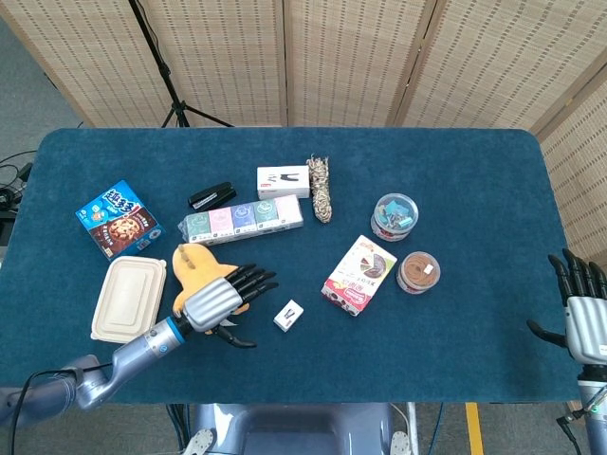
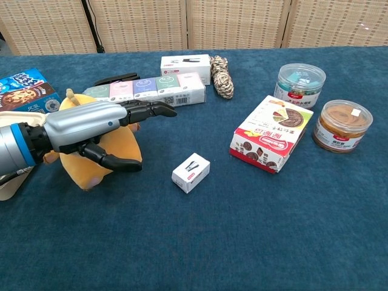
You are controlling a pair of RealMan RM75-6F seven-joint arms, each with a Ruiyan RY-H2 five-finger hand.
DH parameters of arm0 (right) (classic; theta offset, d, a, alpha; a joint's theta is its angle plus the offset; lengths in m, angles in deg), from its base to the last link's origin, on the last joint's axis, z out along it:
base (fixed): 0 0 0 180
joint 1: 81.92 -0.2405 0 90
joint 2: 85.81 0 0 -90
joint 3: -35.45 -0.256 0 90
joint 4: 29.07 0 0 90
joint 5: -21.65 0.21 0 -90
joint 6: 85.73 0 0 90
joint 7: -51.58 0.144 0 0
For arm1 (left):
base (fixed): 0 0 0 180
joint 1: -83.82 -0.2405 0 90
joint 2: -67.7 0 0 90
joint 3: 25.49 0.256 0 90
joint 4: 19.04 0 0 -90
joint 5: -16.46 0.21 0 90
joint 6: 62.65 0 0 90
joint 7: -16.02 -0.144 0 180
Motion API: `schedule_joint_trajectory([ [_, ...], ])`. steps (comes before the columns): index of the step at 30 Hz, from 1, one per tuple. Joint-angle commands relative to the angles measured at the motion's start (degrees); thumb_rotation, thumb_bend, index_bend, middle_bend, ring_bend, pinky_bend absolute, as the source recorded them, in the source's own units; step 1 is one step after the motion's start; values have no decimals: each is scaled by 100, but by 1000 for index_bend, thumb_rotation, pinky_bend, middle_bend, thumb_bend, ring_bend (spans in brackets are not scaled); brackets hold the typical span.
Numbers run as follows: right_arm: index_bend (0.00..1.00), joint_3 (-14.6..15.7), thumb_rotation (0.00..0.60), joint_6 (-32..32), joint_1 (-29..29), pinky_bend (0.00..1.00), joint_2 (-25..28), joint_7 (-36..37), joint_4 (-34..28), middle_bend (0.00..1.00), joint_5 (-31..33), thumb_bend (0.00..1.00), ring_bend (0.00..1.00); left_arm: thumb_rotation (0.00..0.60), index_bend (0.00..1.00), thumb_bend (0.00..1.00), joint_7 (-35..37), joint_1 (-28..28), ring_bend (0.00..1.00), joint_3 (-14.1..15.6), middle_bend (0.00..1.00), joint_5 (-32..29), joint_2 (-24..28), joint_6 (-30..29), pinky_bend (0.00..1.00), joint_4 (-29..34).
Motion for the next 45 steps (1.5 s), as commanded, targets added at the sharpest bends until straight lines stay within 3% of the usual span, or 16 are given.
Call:
schedule_joint_trajectory([
  [1,0,3,600,-20,-11,0,-20,-24,13,0,5,0,0,66,0,0,101,77,0,-80,0,-176,-106,225,0,-261],
  [13,0,-4,600,-84,-38,0,-60,-99,35,0,53,0,0,65,0,0,367,202,0,-261,0,-544,-327,588,0,-1201],
  [19,0,-6,600,-77,-36,0,-60,-111,27,0,55,0,0,63,0,0,858,97,0,-243,0,-466,-405,107,0,-1495],
  [28,0,0,600,-50,-29,0,-51,-94,6,0,28,0,0,62,0,0,968,-44,0,126,0,163,48,-885,0,-562],
  [36,0,-8,600,-24,-14,0,-20,-42,1,0,27,0,0,63,0,0,559,-26,0,315,0,294,100,-642,0,52],
  [45,0,-28,600,-29,-9,0,4,0,11,0,58,0,0,63,0,0,344,-37,0,179,0,0,-305,-223,0,-425],
])
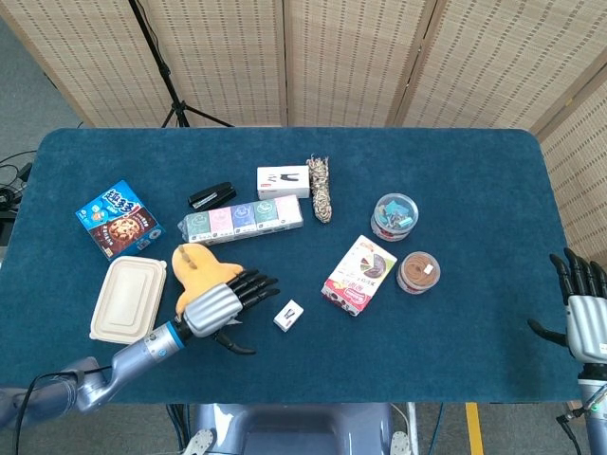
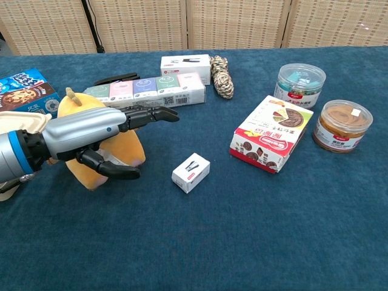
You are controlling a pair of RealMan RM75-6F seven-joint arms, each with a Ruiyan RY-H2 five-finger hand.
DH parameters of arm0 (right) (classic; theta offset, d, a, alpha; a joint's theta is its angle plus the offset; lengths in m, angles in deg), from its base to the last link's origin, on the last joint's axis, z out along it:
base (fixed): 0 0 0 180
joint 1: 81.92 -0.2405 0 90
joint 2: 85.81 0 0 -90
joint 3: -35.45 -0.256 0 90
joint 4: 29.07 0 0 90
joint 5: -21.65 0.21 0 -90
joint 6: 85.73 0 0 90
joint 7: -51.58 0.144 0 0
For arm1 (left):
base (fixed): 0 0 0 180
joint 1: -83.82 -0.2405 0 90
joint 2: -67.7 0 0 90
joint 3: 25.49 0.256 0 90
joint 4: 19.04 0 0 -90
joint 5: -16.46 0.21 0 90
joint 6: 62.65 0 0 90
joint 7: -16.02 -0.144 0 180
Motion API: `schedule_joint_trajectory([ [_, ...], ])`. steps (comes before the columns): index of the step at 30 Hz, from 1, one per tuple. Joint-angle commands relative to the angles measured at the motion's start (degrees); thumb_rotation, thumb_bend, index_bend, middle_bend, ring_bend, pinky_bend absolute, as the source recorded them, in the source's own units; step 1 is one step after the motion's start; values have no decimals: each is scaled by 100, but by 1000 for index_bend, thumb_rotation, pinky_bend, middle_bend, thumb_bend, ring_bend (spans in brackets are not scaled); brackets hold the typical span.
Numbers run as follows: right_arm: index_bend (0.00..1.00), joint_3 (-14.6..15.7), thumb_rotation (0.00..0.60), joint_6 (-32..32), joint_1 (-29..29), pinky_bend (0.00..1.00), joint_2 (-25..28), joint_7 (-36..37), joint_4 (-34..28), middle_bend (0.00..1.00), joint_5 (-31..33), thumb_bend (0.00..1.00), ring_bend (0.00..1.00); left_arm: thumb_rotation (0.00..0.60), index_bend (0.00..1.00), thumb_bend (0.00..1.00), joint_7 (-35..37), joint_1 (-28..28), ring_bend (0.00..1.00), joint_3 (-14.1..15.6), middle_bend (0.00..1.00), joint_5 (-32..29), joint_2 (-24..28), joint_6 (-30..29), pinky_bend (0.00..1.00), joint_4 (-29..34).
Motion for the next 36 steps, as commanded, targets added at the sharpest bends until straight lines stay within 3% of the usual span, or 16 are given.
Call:
schedule_joint_trajectory([
  [1,0,1,600,-2,-1,0,-4,-10,3,0,0,0,0,63,0,0,11,-14,0,-71,0,-148,-233,161,0,-374],
  [14,0,7,600,-98,-44,0,-67,-110,37,0,42,0,0,63,0,0,528,58,0,-243,0,-478,-766,548,0,-1899],
  [23,0,10,600,-152,-67,0,-101,-156,56,0,70,0,0,62,0,0,912,133,0,-332,0,-527,-906,368,0,-2625],
  [30,0,6,600,-118,-53,0,-80,-133,34,0,59,0,0,62,0,0,1204,113,0,-186,0,-384,-682,87,0,-2360],
  [36,0,13,600,-60,-38,0,-53,-113,-10,0,12,0,0,63,0,0,1288,17,0,-17,0,-167,-71,-419,0,-1305],
])
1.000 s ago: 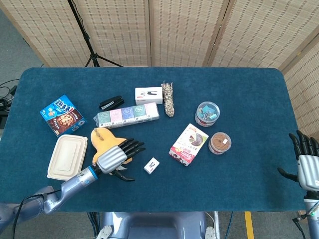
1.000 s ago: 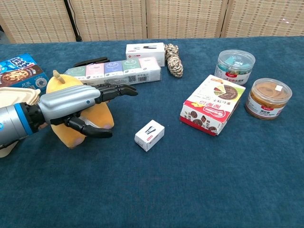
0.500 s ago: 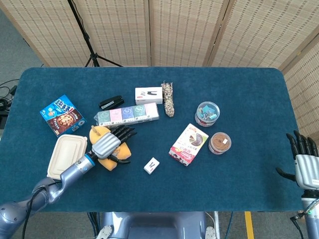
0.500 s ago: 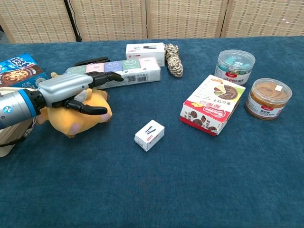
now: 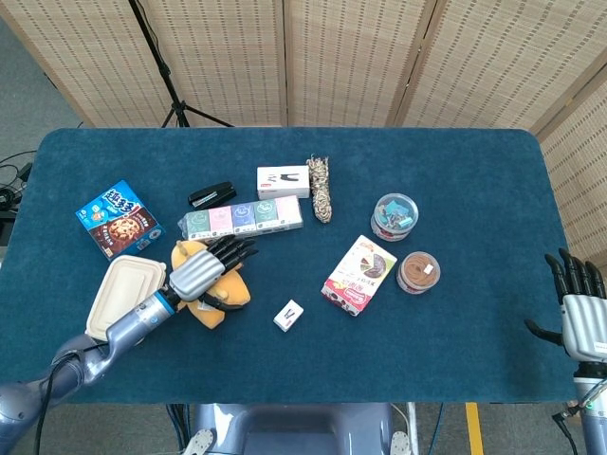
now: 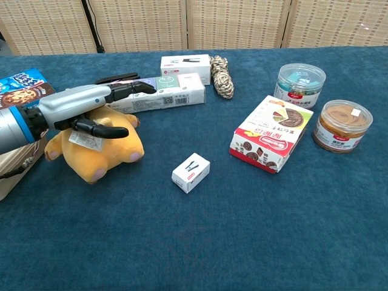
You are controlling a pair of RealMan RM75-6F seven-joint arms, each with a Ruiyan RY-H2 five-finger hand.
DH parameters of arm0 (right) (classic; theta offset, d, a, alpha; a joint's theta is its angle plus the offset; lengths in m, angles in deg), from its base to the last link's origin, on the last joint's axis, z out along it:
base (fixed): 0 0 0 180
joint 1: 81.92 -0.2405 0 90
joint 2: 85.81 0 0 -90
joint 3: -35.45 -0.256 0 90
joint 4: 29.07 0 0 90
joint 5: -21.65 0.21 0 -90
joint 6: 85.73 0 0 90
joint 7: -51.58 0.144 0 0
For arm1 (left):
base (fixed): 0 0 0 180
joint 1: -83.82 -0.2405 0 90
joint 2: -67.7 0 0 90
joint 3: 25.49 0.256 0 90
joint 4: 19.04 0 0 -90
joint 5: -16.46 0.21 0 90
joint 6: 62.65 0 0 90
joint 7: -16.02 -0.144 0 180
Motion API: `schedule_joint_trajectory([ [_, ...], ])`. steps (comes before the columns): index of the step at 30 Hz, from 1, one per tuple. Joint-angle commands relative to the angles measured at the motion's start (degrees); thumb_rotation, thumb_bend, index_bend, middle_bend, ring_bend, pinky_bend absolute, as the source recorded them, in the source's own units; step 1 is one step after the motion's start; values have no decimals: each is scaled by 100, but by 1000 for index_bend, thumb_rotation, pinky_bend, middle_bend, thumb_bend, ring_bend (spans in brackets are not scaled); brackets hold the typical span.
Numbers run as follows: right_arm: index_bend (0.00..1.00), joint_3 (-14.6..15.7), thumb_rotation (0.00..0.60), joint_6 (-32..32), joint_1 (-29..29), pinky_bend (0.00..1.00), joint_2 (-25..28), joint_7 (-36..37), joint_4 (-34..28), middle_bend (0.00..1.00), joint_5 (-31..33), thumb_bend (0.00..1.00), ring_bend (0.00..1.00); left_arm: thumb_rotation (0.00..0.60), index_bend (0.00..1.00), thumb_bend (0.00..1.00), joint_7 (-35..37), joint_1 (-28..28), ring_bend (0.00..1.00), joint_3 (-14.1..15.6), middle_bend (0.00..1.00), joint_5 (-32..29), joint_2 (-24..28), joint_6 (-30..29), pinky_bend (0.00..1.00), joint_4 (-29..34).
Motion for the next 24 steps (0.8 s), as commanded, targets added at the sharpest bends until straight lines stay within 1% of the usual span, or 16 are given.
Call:
schedule_joint_trajectory([
  [1,0,4,600,20,5,0,10,7,-20,0,-20,0,0,65,0,0,-31,-96,0,138,0,192,538,-443,0,851],
  [7,0,17,600,97,22,0,40,24,-78,0,-93,0,0,66,0,0,-352,-239,0,212,0,405,1277,-990,0,2048],
  [12,0,24,600,168,43,0,73,49,-123,0,-150,0,0,65,0,0,-712,-386,0,200,0,512,1863,-1372,0,2866],
  [14,0,26,600,191,51,0,86,65,-141,0,-167,0,0,61,0,0,-1018,-483,0,180,0,475,2137,-1444,0,3204],
  [16,0,30,600,219,62,0,100,84,-157,0,-186,0,0,87,0,0,-1566,-632,0,142,0,306,2480,-1421,0,3575],
  [19,0,26,600,253,70,0,125,113,-181,0,-210,0,0,207,0,0,-2161,-862,0,131,0,30,2905,-1357,0,4108],
  [22,0,25,600,306,90,0,159,150,-219,0,-239,0,0,390,0,0,-2659,-1183,0,170,0,-313,3281,-1341,0,4547],
  [24,0,31,600,353,102,0,196,197,-254,0,-291,0,0,531,0,0,-2985,-1451,0,192,0,-552,3457,-1404,0,4727],
])
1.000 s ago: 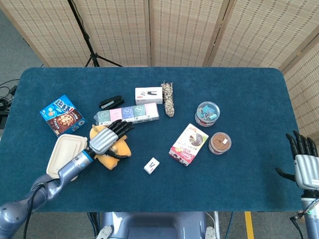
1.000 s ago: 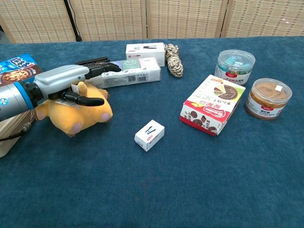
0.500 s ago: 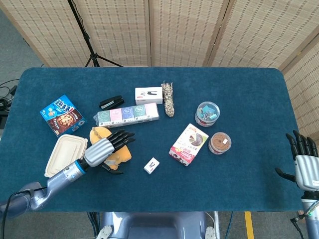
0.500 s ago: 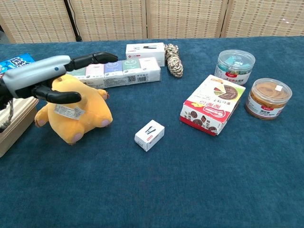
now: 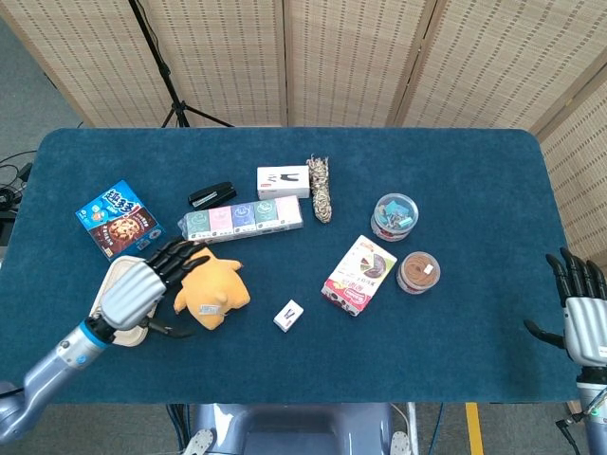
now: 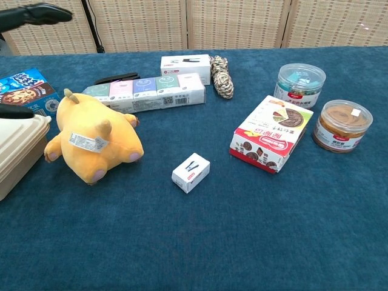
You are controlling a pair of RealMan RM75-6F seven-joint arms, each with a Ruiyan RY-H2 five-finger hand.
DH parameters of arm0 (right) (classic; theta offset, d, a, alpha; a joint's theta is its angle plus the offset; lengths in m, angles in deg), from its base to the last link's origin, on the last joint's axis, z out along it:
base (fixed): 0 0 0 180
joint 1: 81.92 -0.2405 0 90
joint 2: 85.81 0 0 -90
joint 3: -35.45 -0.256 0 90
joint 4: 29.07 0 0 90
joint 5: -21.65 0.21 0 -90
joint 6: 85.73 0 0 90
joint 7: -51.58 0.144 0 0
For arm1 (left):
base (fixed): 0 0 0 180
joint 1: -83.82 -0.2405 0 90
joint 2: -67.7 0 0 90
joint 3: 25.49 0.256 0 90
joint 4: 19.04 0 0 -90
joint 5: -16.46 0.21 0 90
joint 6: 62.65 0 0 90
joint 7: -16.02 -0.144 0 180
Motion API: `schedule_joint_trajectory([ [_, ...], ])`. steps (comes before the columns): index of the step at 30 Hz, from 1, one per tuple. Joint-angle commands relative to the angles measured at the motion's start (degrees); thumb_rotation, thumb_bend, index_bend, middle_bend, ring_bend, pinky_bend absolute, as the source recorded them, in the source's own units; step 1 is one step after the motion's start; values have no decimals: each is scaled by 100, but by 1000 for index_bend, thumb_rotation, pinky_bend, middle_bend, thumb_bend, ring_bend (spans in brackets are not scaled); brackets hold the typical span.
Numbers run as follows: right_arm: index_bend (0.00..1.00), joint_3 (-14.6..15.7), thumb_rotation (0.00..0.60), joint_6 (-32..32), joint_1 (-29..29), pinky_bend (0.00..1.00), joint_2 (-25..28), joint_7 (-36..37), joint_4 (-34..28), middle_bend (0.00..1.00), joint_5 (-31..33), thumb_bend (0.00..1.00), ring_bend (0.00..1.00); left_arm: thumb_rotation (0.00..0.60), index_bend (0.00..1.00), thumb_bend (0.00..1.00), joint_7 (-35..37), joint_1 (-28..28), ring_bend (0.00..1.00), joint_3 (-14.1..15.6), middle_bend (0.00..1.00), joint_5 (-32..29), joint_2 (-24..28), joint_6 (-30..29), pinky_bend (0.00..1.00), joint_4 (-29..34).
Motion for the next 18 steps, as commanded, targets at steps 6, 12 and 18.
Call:
schedule_joint_trajectory([
  [6,0,48,600,201,45,0,114,136,-110,0,-247,0,0,600,0,0,-1123,-1237,0,34,0,-985,725,-424,0,781],
  [12,0,93,600,380,98,0,180,173,-180,0,-422,0,0,600,0,0,-1031,-1793,0,-16,0,-1317,819,-648,0,764],
  [18,0,134,600,433,117,0,186,98,-177,0,-506,0,0,600,0,0,-980,-2024,0,-145,0,-1378,702,-612,0,426],
])
